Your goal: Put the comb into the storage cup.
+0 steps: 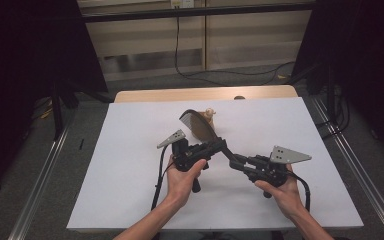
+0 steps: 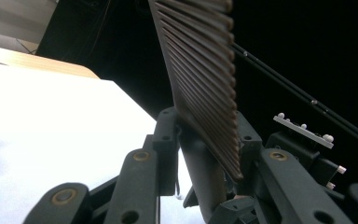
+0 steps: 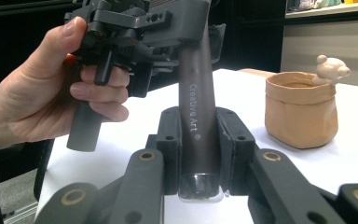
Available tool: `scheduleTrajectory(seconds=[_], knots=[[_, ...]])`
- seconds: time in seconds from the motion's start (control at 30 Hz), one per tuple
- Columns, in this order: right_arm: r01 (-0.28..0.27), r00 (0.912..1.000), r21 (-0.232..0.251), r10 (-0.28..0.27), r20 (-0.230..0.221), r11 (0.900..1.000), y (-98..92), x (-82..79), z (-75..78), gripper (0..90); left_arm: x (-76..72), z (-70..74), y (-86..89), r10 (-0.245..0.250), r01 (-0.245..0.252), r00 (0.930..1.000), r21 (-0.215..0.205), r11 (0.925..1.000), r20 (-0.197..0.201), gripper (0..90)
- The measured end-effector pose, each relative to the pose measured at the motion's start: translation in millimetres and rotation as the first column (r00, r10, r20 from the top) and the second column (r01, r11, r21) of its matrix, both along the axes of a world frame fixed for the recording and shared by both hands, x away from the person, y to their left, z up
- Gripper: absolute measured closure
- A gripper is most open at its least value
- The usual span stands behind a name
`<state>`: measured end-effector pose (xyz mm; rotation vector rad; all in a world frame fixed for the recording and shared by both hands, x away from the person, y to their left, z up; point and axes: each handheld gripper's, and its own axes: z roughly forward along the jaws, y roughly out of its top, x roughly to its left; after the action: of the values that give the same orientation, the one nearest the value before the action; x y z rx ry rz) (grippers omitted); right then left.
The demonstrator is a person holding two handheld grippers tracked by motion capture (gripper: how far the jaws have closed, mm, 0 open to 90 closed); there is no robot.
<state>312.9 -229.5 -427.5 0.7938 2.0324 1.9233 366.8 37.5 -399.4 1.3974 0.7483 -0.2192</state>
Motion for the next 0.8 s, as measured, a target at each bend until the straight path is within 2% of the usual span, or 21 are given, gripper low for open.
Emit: scheduleTrajectory(seconds=[0.1, 0.2, 0.47, 0.6, 0.8], knots=[[-0.002, 1.0, -0.013, 0.002, -0.001, 1.0, 1.1, -0.3, -1.3, 72.6, -0.2, 0.3, 0.0, -0.005, 0.005, 0.9996, -0.01, 0.9999, -0.026, 71.6], [-0.004, 1.0, -0.024, 0.004, 0.003, 1.0, 2.3, 0.1, -1.9, 72.5, -0.3, 1.8, 0.1, -0.017, 0.017, 0.9996, 0.001, 0.9999, -0.022, 72.4], [-0.003, 0.9999, -0.036, 0.004, 0.016, 0.999, 3.1, 0.0, -1.3, 72.3, -0.4, 4.8, -0.6, -0.023, 0.023, 0.9991, -0.002, 0.9997, -0.035, 73.1], [-0.002, 0.9998, -0.04, 0.002, 0.018, 0.999, 3.4, -0.6, -0.6, 71.8, -0.6, 7.0, -0.8, -0.03, 0.03, 0.9993, 0.001, 0.9996, -0.021, 73.2], [-0.008, 0.9998, -0.059, 0.008, 0.016, 0.998, 6.9, -0.6, 1.1, 63.4, -1.8, 9.9, -0.9, -0.03, 0.03, 0.9995, 0.028, 0.9992, 0.004, 73.3]])
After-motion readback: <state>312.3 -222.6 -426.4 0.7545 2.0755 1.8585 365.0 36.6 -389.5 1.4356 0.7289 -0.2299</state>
